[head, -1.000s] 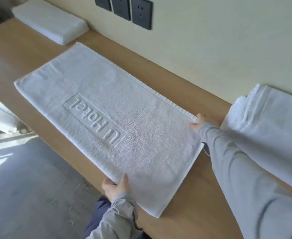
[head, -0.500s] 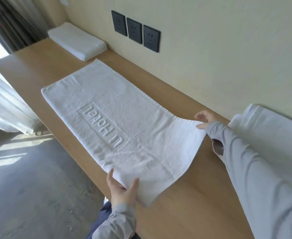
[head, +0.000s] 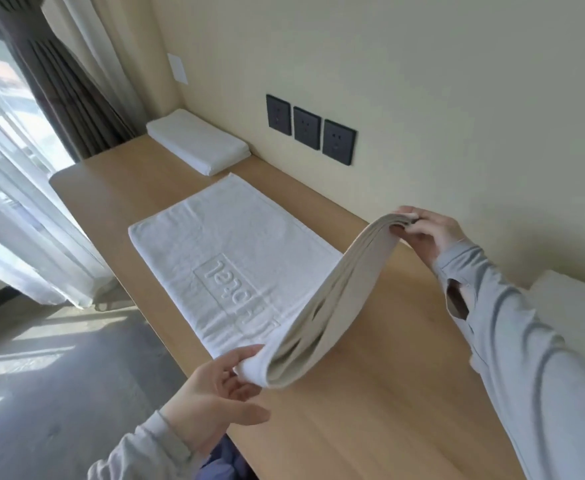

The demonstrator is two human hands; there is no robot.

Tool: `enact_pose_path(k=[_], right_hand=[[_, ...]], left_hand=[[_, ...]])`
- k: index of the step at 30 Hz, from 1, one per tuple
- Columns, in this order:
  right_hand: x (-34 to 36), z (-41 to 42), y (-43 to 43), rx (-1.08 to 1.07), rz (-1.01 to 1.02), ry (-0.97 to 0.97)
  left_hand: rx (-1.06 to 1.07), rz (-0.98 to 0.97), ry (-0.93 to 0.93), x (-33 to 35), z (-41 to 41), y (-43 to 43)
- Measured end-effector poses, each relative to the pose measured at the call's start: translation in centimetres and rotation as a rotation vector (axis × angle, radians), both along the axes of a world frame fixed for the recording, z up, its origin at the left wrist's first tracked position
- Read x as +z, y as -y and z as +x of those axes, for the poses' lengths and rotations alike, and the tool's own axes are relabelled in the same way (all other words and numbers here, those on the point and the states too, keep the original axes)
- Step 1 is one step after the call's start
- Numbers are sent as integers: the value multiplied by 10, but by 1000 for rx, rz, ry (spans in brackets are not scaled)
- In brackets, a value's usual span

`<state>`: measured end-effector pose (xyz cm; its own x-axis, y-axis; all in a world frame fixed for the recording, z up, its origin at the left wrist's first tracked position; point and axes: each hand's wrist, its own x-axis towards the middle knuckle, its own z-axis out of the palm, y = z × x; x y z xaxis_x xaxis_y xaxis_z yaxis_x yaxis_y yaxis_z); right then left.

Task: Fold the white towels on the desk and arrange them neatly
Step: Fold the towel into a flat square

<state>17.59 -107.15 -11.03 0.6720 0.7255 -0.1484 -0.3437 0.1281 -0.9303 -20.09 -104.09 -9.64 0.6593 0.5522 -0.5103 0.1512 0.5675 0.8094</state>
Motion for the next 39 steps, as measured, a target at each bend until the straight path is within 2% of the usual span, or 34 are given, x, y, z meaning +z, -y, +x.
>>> enact_pose_path(k=[4, 7, 9, 12, 17, 20, 25, 27, 29, 31, 32, 36, 39], right_hand=[[8, -4, -46, 24, -213, 333], [16, -10, -89, -107, -384, 668], [21, -15, -122, -160, -412, 797], [25, -23, -183, -174, -409, 918], [15, -49, -323, -169, -376, 1015], [-13, -66, -413, -134, -412, 1006], [-102, -84, -509, 88, -780, 908], [-127, -91, -521, 110, -875, 1005], [-138, -95, -521, 104, -833, 1259], [-143, -95, -514, 180, -642, 1446], [-145, -92, -510, 251, -596, 1533], [-145, -77, -509, 604, -642, 1756], [-142, -64, -526, 742, -704, 1832]], left_hand=[[126, 180, -105, 8, -3, -47], [199, 358, -217, 4, -11, -93], [255, 490, -247, 1, -18, -128], [335, 515, -179, -7, -30, -187], [435, 427, -76, -36, -47, -303], [519, 336, -106, -69, -53, -377], [573, 298, -432, -139, -50, -464], [636, 396, -593, -153, -52, -479], [541, 669, -750, -165, -49, -489], [365, 948, -751, -165, -34, -494], [268, 1016, -742, -161, -23, -494], [22, 1147, -758, -173, 0, -506], [79, 1172, -733, -186, -3, -510]])
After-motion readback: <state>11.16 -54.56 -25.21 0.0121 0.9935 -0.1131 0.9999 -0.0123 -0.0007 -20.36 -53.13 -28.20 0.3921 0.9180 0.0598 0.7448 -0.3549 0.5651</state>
